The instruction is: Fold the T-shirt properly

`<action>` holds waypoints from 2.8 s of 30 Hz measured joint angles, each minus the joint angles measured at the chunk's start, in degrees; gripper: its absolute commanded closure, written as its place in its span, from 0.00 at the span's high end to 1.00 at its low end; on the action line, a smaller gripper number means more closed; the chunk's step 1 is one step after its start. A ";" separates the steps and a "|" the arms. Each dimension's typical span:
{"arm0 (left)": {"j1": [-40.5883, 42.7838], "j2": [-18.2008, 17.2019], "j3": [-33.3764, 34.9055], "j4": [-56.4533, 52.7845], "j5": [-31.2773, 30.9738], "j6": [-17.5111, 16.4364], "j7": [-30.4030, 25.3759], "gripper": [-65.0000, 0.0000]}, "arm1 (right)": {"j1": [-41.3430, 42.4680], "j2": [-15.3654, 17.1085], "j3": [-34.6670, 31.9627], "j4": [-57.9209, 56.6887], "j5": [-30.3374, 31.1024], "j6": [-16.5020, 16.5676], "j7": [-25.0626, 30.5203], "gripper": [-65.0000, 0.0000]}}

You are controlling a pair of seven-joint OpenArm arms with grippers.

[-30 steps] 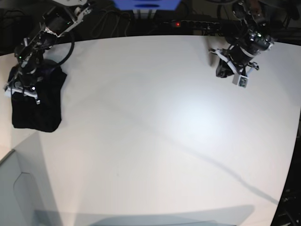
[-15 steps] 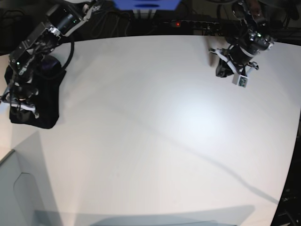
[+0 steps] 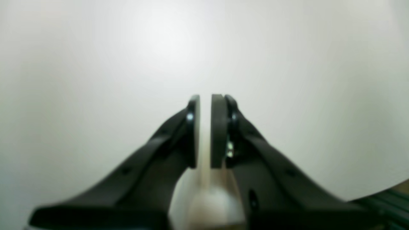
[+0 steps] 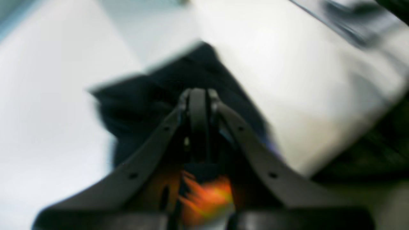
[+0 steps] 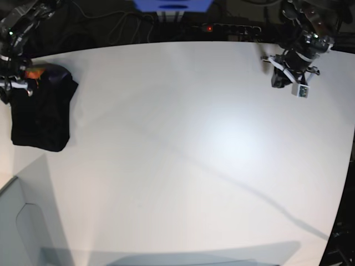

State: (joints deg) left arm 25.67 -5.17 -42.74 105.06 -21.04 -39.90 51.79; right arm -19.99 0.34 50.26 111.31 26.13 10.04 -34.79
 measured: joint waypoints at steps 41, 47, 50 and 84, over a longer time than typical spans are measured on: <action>5.84 -1.22 -0.11 -59.25 0.33 0.59 -30.82 0.10 | -4.31 5.81 3.50 -67.45 0.74 0.11 1.64 0.00; 0.17 -6.38 16.09 -70.49 0.26 0.26 -39.93 0.10 | -3.34 6.47 -9.57 -76.37 0.24 0.02 12.35 0.00; -4.81 -8.22 22.84 -82.16 -0.07 0.59 -46.64 0.10 | -3.39 7.02 -17.53 -80.52 0.37 0.09 17.31 0.00; -13.64 -6.60 59.12 -92.00 0.02 30.23 -66.03 0.10 | 7.72 11.98 -83.38 -97.90 0.20 -0.07 47.91 0.00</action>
State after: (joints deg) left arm 12.03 -11.77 16.38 13.06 -21.02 -9.67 -14.24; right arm -12.27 12.32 -33.12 13.41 26.33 9.98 13.13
